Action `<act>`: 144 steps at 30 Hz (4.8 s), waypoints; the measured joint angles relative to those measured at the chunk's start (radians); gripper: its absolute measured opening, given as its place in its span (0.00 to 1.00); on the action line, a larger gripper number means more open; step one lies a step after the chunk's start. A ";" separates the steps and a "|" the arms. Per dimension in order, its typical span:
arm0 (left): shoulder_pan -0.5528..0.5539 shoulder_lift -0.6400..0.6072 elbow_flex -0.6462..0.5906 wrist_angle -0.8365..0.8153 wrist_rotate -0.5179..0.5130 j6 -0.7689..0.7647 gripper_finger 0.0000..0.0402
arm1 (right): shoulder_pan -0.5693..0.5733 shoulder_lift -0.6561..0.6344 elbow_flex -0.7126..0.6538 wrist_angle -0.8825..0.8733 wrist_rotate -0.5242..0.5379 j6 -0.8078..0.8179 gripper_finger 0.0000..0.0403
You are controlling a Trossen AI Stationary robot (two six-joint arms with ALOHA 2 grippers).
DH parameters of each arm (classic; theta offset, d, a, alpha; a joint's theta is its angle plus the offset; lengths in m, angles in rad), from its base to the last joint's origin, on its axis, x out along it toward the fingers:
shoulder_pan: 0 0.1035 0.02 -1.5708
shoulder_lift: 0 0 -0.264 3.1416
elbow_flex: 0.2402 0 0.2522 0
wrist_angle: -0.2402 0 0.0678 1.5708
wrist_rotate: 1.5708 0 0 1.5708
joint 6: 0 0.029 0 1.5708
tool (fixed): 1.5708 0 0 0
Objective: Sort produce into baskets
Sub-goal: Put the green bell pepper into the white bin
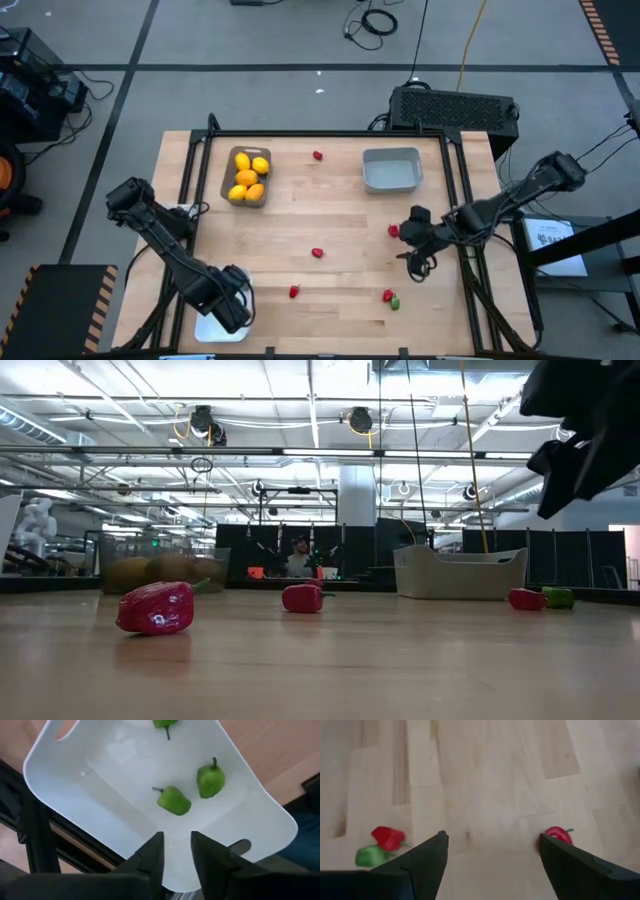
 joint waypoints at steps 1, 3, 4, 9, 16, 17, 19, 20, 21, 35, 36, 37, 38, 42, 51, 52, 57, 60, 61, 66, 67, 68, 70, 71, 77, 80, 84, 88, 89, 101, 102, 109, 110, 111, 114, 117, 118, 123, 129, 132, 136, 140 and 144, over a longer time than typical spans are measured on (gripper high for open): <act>0.005 0.000 -0.001 -0.001 0.000 0.000 0.28 | 0.008 0.000 0.000 0.003 0.000 0.000 0.74; 0.015 0.000 -0.001 0.008 -0.001 0.000 0.30 | 0.021 0.000 0.000 0.006 0.001 0.004 0.74; 0.022 0.000 0.001 0.015 -0.003 0.000 0.31 | 0.025 0.000 0.000 0.010 0.001 0.008 0.74; 0.058 0.000 0.017 0.120 -0.136 0.066 0.30 | 0.041 0.000 0.000 0.040 0.002 0.019 0.74; 0.171 0.001 0.022 0.472 -0.500 0.461 0.27 | 0.042 0.000 0.000 0.063 0.002 0.045 0.74; 0.191 0.007 0.023 0.553 -0.563 0.548 0.27 | 0.042 0.000 0.000 0.062 0.002 0.055 0.74; 0.232 0.032 0.024 0.736 -0.673 0.737 0.27 | 0.046 0.000 -0.001 0.062 0.000 0.074 0.74; 0.255 0.055 0.024 0.843 -0.694 0.845 0.26 | 0.050 0.000 -0.001 0.062 0.000 0.086 0.74; 0.277 0.083 0.024 0.975 -0.698 0.953 0.26 | 0.057 0.000 -0.001 0.062 0.000 0.098 0.74; 0.428 0.591 0.250 1.726 -0.325 1.496 0.46 | 0.218 0.000 -0.002 0.038 0.055 0.273 0.74; 0.427 0.627 0.307 1.691 -0.302 1.498 0.49 | 0.222 0.000 -0.002 0.039 0.056 0.279 0.74; 0.425 0.660 0.364 1.636 -0.290 1.503 0.52 | 0.225 0.000 -0.002 0.038 0.056 0.285 0.74; 0.423 0.693 0.425 1.569 -0.288 1.513 0.55 | 0.228 0.000 -0.002 0.039 0.057 0.289 0.74; 0.424 0.815 0.639 1.310 -0.313 1.594 0.63 | 0.232 0.000 -0.002 0.040 0.059 0.304 0.74; 0.423 0.947 0.841 1.288 -0.314 1.661 0.64 | 0.233 0.000 -0.002 0.039 0.058 0.282 0.74; 0.425 0.956 0.843 1.287 -0.315 1.661 0.64 | 0.233 0.000 -0.002 0.039 0.058 0.280 0.74; 0.430 0.979 0.842 1.272 -0.322 1.661 0.64 | 0.232 0.000 -0.002 0.039 0.055 0.256 0.74; 0.429 0.984 0.843 1.234 -0.339 1.660 0.64 | 0.232 0.000 -0.002 0.039 0.054 0.253 0.74; 0.428 0.987 0.843 1.228 -0.352 1.660 0.64 | 0.232 0.000 -0.002 0.040 0.054 0.249 0.74; 0.435 0.992 0.843 1.220 -0.357 1.654 0.64 | 0.232 0.000 -0.002 0.045 0.053 0.235 0.74; 0.438 0.992 0.843 1.215 -0.357 1.652 0.64 | 0.232 0.000 -0.002 0.046 0.053 0.235 0.74; 0.440 0.992 0.843 1.204 -0.357 1.651 0.64 | 0.232 0.000 -0.002 0.045 0.053 0.234 0.74; 0.441 0.996 0.842 1.196 -0.356 1.651 0.64 | 0.232 0.000 -0.002 0.045 0.053 0.232 0.74; 0.441 0.997 0.842 1.194 -0.356 1.651 0.64 | 0.232 0.000 -0.002 0.045 0.053 0.232 0.74; 0.441 0.996 0.842 1.168 -0.353 1.650 0.64 | 0.232 0.000 -0.002 0.045 0.054 0.233 0.74; 0.440 0.996 0.833 1.164 -0.352 1.641 0.64 | 0.232 0.000 -0.002 0.046 0.053 0.234 0.74; 0.441 0.996 0.832 1.158 -0.335 1.600 0.64 | 0.232 0.000 -0.002 0.047 0.054 0.235 0.74; 0.441 1.005 0.832 1.168 -0.332 1.596 0.64 | 0.232 0.000 -0.002 0.048 0.054 0.235 0.74; 0.441 1.009 0.831 1.168 -0.325 1.586 0.64 | 0.232 0.000 -0.001 0.048 0.054 0.235 0.74; 0.445 1.025 0.831 1.197 -0.292 1.545 0.64 | 0.232 0.000 -0.001 0.048 0.054 0.235 0.74; 0.445 1.025 0.831 1.197 -0.292 1.545 0.64 | 0.232 0.000 -0.001 0.048 0.054 0.234 0.74; 0.445 1.025 0.831 1.213 -0.292 1.545 0.64 | 0.232 0.000 -0.001 0.047 0.054 0.232 0.74; 0.445 1.025 0.831 1.213 -0.292 1.545 0.64 | 0.232 0.000 -0.001 0.047 0.054 0.232 0.74; 0.445 1.025 0.831 1.212 -0.292 1.545 0.64 | 0.232 0.000 -0.001 0.047 0.054 0.232 0.74; 0.445 1.025 0.831 1.213 -0.292 1.544 0.63 | 0.232 0.000 -0.001 0.047 0.054 0.232 0.74; 0.445 1.025 0.831 1.213 -0.292 1.544 0.59 | 0.232 0.000 -0.001 0.047 0.054 0.232 0.74; 0.445 1.025 0.831 1.213 -0.292 1.544 0.58 | 0.232 0.000 -0.001 0.047 0.054 0.231 0.74; 0.445 1.025 0.831 1.213 -0.291 1.544 0.51 | 0.232 0.000 -0.001 0.047 0.054 0.231 0.74; 0.445 1.025 0.831 1.214 -0.291 1.543 0.47 | 0.232 0.000 -0.001 0.047 0.055 0.231 0.74; 0.445 1.025 0.831 1.214 -0.295 1.544 0.45 | 0.232 0.000 -0.001 0.047 0.055 0.231 0.74; 0.445 1.025 0.834 1.212 -0.307 1.545 0.44 | 0.232 0.000 -0.001 0.047 0.054 0.229 0.74; 0.445 1.025 0.868 1.208 -0.309 1.545 0.44 | 0.232 0.000 -0.001 0.046 0.055 0.227 0.74; 0.445 1.025 0.912 1.208 -0.310 1.552 0.44 | 0.232 0.000 -0.001 0.046 0.054 0.227 0.74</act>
